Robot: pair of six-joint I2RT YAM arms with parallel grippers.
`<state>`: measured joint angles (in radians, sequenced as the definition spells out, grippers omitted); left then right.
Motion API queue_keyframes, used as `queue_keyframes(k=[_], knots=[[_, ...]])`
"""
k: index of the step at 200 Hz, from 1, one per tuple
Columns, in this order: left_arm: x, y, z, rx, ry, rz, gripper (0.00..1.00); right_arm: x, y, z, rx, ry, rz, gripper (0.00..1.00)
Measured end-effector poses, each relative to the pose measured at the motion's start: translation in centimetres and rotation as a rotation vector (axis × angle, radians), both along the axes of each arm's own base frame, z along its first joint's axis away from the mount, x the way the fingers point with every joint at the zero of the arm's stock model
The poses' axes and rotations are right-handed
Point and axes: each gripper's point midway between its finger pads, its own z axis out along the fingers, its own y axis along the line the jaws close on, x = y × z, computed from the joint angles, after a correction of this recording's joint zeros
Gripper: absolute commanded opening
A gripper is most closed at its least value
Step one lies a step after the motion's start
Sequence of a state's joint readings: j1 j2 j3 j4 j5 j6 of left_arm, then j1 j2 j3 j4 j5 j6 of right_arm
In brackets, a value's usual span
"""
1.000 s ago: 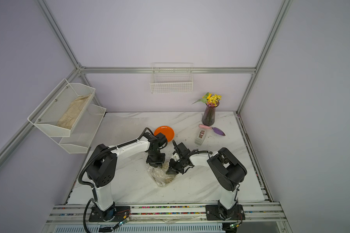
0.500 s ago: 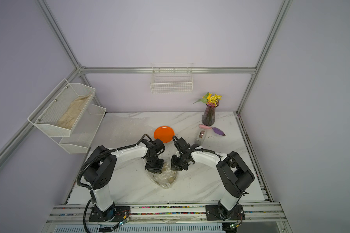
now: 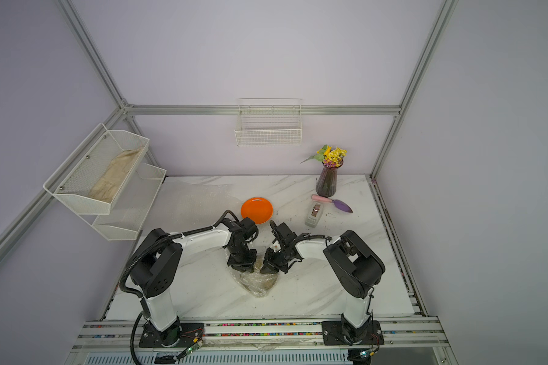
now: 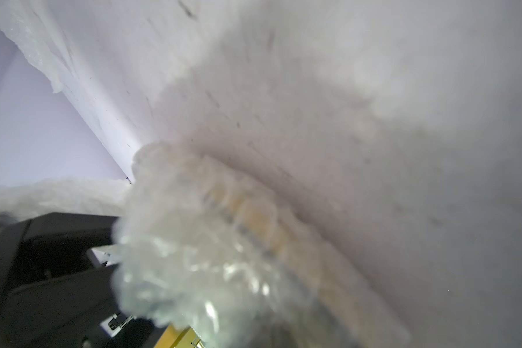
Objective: Wrap dinner plates in bubble wrap
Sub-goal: Wrap the plate in the bubble wrap.
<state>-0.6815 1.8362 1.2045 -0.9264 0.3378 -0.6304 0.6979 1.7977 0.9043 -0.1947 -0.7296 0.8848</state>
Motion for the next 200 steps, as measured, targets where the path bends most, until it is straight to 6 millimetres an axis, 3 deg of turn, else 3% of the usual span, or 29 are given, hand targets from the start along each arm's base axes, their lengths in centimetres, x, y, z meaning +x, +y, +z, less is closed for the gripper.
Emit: queue_keyframes(k=[25,49,79,105,119,138,152,180,200], knots=[[-1.3,-1.1,2.2,-0.116,-0.001,-0.033,0.29,0.0,-0.4,-0.1,0.004,0.005,0.003,0.00],[-4.3,-1.8,5.0,-0.256,0.023,-0.085,0.29,-0.1,-0.4,-0.2,0.010,0.010,0.011,0.00],[-7.7,-1.3,6.3,-0.312,0.108,-0.117,0.29,-0.1,-0.3,-0.2,0.020,0.016,0.019,0.00],[-8.2,0.1,7.5,-0.296,0.106,-0.120,0.37,-0.1,-0.3,-0.2,0.022,0.013,0.024,0.00],[-6.8,2.0,8.2,-0.211,0.059,-0.067,0.48,-0.1,-0.3,-0.2,0.022,0.011,0.025,0.00],[-2.7,4.9,9.8,-0.111,-0.061,0.058,0.69,-0.1,-0.3,-0.2,0.022,0.010,0.027,0.00],[-0.5,7.0,10.3,-0.050,-0.136,0.142,0.77,-0.1,-0.3,-0.2,0.022,0.009,0.028,0.00],[1.1,9.1,9.7,0.018,-0.177,0.226,0.76,-0.1,-0.3,-0.2,0.019,0.007,0.028,0.00],[1.8,9.3,8.3,0.020,-0.182,0.255,0.59,0.0,-0.3,-0.2,0.018,0.007,0.028,0.00]])
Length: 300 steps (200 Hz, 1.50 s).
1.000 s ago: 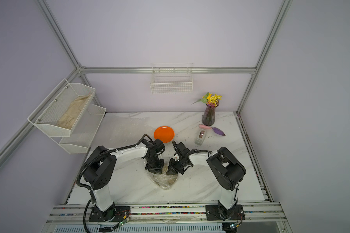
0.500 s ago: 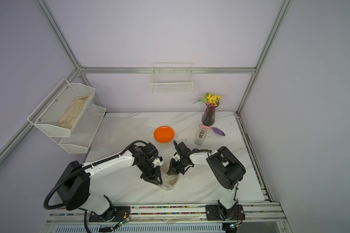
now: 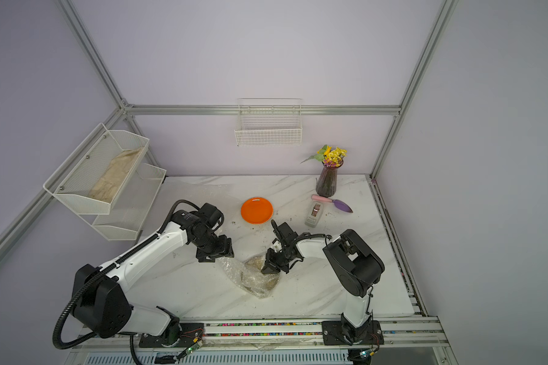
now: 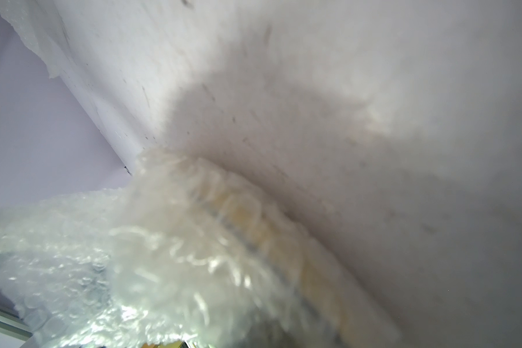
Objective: Wrap dinner plates in bubble wrap
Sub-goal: Wrap the plate in the bubble wrap.
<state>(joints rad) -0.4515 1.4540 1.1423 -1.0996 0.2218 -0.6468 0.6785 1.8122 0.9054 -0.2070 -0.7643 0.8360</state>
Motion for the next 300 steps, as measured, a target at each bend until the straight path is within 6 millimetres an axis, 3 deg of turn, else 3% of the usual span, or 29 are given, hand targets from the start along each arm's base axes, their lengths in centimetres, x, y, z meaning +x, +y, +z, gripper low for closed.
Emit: queue_keyframes(k=[36,53,90,107,132,153,165,186,207,229,240,279,300], knots=[[1.4,0.3,-2.3,0.000,-0.001,0.042,0.20,0.0,0.0,0.0,0.000,-0.001,0.000,0.00],[2.4,0.5,-2.8,0.002,-0.020,0.036,0.09,0.0,0.0,0.0,0.000,-0.002,-0.001,0.00],[4.2,0.9,-4.7,0.034,-0.009,-0.012,0.05,0.1,0.5,0.1,0.005,0.006,-0.020,0.00],[6.5,0.5,-4.8,0.047,-0.019,-0.053,0.05,0.4,1.3,0.1,0.016,0.015,-0.049,0.00],[11.3,-1.6,-1.9,-0.006,-0.129,-0.122,0.05,1.8,2.6,0.1,0.032,-0.013,-0.106,0.00],[12.9,-4.2,1.1,-0.098,-0.204,-0.162,0.06,3.3,3.2,0.2,0.035,-0.057,-0.176,0.00],[12.4,-6.2,1.9,-0.143,-0.219,-0.198,0.06,3.9,3.2,0.0,0.039,-0.074,-0.214,0.00],[9.4,-10.5,1.7,-0.199,-0.184,-0.269,0.07,4.1,3.1,0.0,0.056,-0.082,-0.256,0.00],[4.9,-13.1,-1.1,-0.226,-0.109,-0.306,0.06,4.3,2.8,0.0,0.056,-0.094,-0.290,0.00],[2.0,-12.9,-4.6,-0.225,-0.028,-0.261,0.06,4.3,2.7,0.0,0.058,-0.102,-0.304,0.00],[1.7,-12.4,-5.7,-0.227,-0.022,-0.230,0.06,4.2,2.6,-0.1,0.059,-0.103,-0.304,0.00],[1.5,-11.7,-5.5,-0.264,-0.047,-0.195,0.05,4.2,2.6,0.0,0.061,-0.103,-0.311,0.00],[0.8,-10.3,-5.8,-0.249,-0.025,-0.169,0.03,4.3,2.4,0.0,0.057,-0.107,-0.323,0.00]])
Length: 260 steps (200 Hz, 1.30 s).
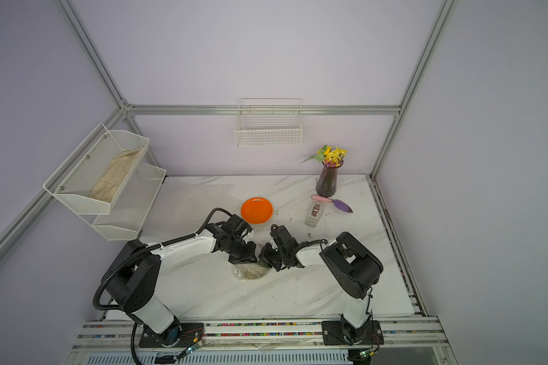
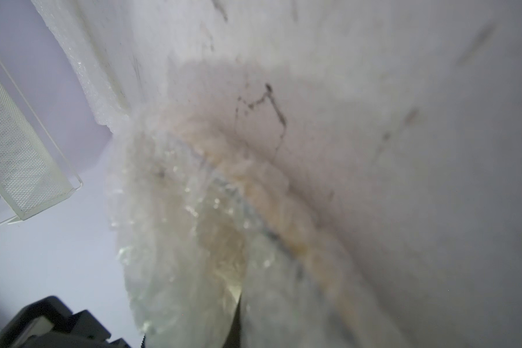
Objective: Wrap dinner plates in bubble wrap
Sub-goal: Wrap the plate in the bubble wrap.
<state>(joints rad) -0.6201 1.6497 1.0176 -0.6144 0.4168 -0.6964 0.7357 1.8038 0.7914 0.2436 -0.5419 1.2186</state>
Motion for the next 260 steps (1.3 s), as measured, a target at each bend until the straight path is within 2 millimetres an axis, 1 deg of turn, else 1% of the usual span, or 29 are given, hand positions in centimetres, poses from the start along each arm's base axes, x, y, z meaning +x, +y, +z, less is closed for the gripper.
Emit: queue_keyframes(k=[12,25,38,47,59,83,101,116,141,154,166,186,202,214,231,248,260], knots=[[-0.2,0.7,0.0,0.007,0.009,0.014,0.04,0.0,0.0,0.0,-0.002,0.000,-0.005,0.00],[0.0,1.2,0.5,-0.001,0.007,0.029,0.04,0.1,0.0,0.0,-0.002,0.000,-0.006,0.00],[0.1,1.0,0.9,-0.024,0.007,0.031,0.04,0.1,0.0,0.0,-0.003,-0.001,-0.007,0.00],[0.1,0.7,0.8,-0.035,0.013,0.027,0.04,0.1,0.0,0.0,-0.003,-0.002,-0.008,0.00],[0.1,0.3,0.1,-0.046,0.033,0.020,0.04,0.2,0.0,0.0,-0.005,-0.002,-0.008,0.00],[-0.3,0.3,-3.0,-0.014,0.108,0.009,0.03,0.5,-0.2,0.5,-0.028,-0.018,-0.012,0.00],[-0.3,0.3,-3.4,-0.016,0.110,-0.009,0.03,0.7,-1.1,1.1,-0.068,-0.025,-0.024,0.00],[-0.3,0.3,-3.4,-0.018,0.106,-0.022,0.02,1.5,-2.3,1.9,-0.105,-0.033,-0.035,0.00],[-0.3,0.3,-3.5,-0.026,0.106,-0.035,0.02,4.0,-2.9,3.2,-0.123,-0.069,-0.031,0.00],[-0.3,0.3,-3.5,-0.026,0.104,-0.040,0.03,4.9,-2.8,2.9,-0.126,-0.082,-0.013,0.00],[-0.3,0.3,-3.4,-0.026,0.105,-0.042,0.03,5.2,-2.6,1.8,-0.124,-0.074,0.007,0.00],[-0.3,0.3,-3.0,-0.009,0.109,-0.044,0.05,5.1,-2.3,1.5,-0.110,-0.083,0.032,0.00],[-0.2,0.0,-2.2,0.015,0.100,-0.052,0.07,4.2,-2.5,0.8,-0.118,-0.069,0.050,0.00],[-0.2,-0.4,-1.4,0.017,0.094,-0.062,0.08,3.2,-2.6,0.1,-0.127,-0.052,0.063,0.00],[-0.5,-1.4,-0.4,0.005,0.087,-0.083,0.08,2.9,-2.4,0.0,-0.129,-0.054,0.069,0.00],[-1.0,-1.9,-0.3,-0.007,0.090,-0.100,0.09,2.8,-2.3,0.0,-0.127,-0.054,0.067,0.00],[-1.2,-2.2,-0.6,-0.017,0.093,-0.109,0.10,2.7,-2.2,0.0,-0.130,-0.058,0.065,0.00]])
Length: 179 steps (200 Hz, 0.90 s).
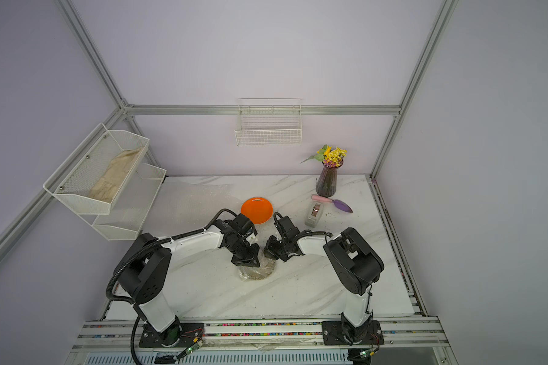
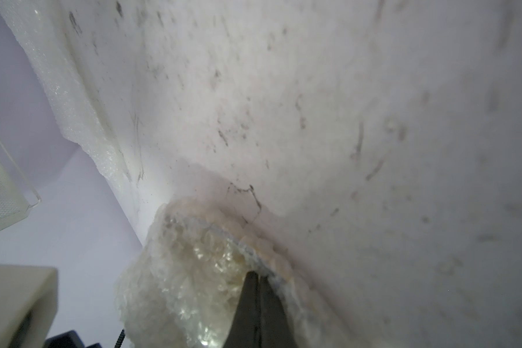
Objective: Wrap dinner plates in bubble wrap
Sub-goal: Wrap the plate in the bubble wrap.
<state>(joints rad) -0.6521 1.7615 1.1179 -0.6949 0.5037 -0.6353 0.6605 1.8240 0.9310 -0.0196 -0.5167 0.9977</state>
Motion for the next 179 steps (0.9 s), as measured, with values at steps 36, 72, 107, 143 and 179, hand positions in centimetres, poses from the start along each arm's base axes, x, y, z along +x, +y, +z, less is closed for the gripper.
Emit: queue_keyframes(k=[36,72,107,143,179], knots=[[-1.3,0.0,-3.1,-0.036,0.095,-0.019,0.13,-0.2,-0.1,0.3,-0.015,-0.006,-0.007,0.00],[-1.9,-0.8,-3.0,-0.104,0.115,-0.048,0.15,-0.5,-2.5,2.1,-0.118,-0.044,-0.049,0.00],[-1.9,-0.9,-2.9,-0.116,0.115,-0.056,0.16,-0.5,-0.7,4.3,0.036,-0.051,-0.030,0.00],[-1.9,-1.0,-2.9,-0.119,0.115,-0.057,0.18,-4.0,-0.8,1.5,0.070,0.090,0.029,0.00],[-2.1,-1.3,-2.2,-0.129,0.094,-0.077,0.37,-4.1,-1.7,0.8,-0.034,0.085,0.083,0.00]])
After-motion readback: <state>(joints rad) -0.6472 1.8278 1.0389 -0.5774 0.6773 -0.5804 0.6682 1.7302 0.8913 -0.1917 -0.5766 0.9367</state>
